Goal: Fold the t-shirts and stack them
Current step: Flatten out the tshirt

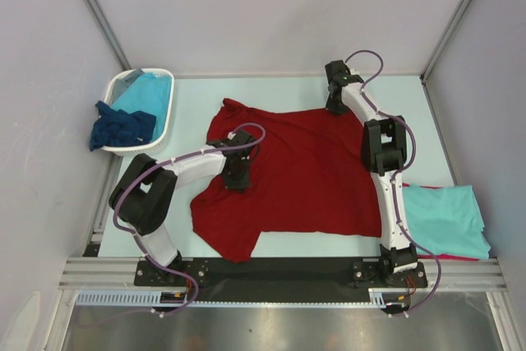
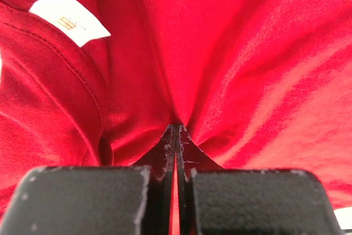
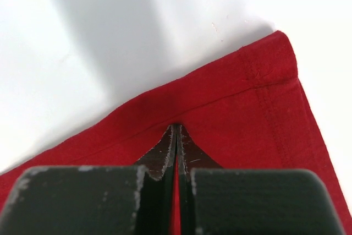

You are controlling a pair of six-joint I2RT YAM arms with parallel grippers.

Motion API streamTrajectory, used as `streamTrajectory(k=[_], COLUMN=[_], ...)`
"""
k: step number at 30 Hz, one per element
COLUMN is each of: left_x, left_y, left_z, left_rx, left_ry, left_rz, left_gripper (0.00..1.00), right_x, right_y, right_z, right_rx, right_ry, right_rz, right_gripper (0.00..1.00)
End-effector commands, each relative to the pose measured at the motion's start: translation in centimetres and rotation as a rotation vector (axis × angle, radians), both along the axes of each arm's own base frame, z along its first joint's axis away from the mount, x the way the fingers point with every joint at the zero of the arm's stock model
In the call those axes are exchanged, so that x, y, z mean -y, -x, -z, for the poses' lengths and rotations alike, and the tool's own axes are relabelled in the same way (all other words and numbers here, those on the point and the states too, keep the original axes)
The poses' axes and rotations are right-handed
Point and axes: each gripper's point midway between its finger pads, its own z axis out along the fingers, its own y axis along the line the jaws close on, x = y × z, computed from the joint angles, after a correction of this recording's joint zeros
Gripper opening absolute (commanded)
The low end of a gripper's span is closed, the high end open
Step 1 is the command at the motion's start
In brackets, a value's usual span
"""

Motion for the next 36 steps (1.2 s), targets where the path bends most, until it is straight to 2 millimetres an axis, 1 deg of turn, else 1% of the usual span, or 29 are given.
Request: streamTrajectory(k=[1,8,9,12,13,16,18,23,34,35,36], left_x=[0.6,0.3,0.2,-0.1,-0.1,-0.3,-0.5,-1.0,-1.4,-1.2,-1.2], left_y=[1.0,2.2,2.4,2.7,2.8,3.0,3.4,4.0,4.1,3.8,3.5], left_z=[0.8,1.8,1.9,2.0,2.0,2.0,2.1,2.3,1.7,1.3,0.8], left_rx=[-0.047,-0.100,-0.104,-0.110,-0.111,-0.115,-0.122,-0.136,-0.113,-0.095,-0.075], left_ry=[0.018,0.009,0.008,0.002,0.001,-0.002,-0.008,-0.018,-0.024,-0.018,-0.016], left_rz=[0.000,0.007,0.006,0.008,0.010,0.011,0.012,0.015,0.020,0.021,0.023], left_gripper=[0.00,0.00,0.00,0.00,0.00,0.00,0.00,0.00,0.00,0.10,0.16], right_x=[1.6,3.3,3.9,4.8,5.4,6.3,6.6,7.1,6.9,6.8,6.6], right_y=[-0.7,-0.7,-0.8,-0.9,-0.9,-1.2,-1.6,-2.1,-2.8,-2.9,-2.9], right_z=[1.0,1.1,1.1,1.2,1.2,1.4,1.1,1.1,0.6,0.3,-0.5], right_rx=[-0.004,-0.011,-0.011,-0.011,-0.013,-0.012,-0.004,0.004,0.026,0.029,0.044], right_ry=[0.006,0.006,0.008,-0.001,-0.003,-0.015,-0.020,-0.029,-0.050,-0.055,-0.060], right_rz=[0.031,0.068,0.080,0.096,0.108,0.123,0.128,0.136,0.125,0.121,0.121], right_gripper=[0.00,0.00,0.00,0.00,0.00,0.00,0.00,0.00,0.00,0.00,0.03])
